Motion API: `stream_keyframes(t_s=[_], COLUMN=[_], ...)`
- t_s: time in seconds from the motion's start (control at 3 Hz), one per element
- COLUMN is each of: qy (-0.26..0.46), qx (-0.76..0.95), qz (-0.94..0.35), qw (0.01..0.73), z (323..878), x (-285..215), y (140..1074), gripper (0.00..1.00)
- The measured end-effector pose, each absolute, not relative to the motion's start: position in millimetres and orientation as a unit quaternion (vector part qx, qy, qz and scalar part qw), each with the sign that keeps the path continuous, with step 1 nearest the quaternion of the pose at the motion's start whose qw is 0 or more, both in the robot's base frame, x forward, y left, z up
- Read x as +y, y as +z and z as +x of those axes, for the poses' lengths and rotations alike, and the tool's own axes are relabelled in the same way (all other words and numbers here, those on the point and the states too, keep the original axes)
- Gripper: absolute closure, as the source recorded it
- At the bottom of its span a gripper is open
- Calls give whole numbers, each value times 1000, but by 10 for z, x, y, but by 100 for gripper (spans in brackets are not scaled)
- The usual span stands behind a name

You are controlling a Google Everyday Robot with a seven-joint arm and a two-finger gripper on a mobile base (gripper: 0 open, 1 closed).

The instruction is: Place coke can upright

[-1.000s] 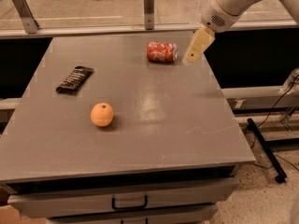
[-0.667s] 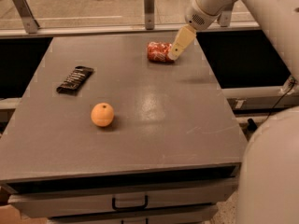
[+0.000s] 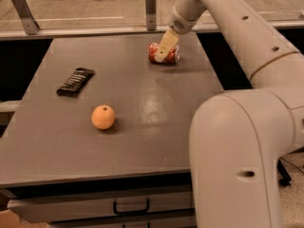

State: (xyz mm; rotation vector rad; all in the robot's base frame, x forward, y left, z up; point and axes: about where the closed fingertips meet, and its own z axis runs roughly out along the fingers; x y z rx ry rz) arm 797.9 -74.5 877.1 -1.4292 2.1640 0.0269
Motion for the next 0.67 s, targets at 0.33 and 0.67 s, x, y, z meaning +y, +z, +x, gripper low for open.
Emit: stream_keyframes(t_s=[0.33, 0.67], qy=[19, 22], qx=[799, 791], qz=[-547, -566], qw=[251, 230], z=[8005, 7985], x=[-542, -378], y=[8665, 8577], gripper=[0, 0])
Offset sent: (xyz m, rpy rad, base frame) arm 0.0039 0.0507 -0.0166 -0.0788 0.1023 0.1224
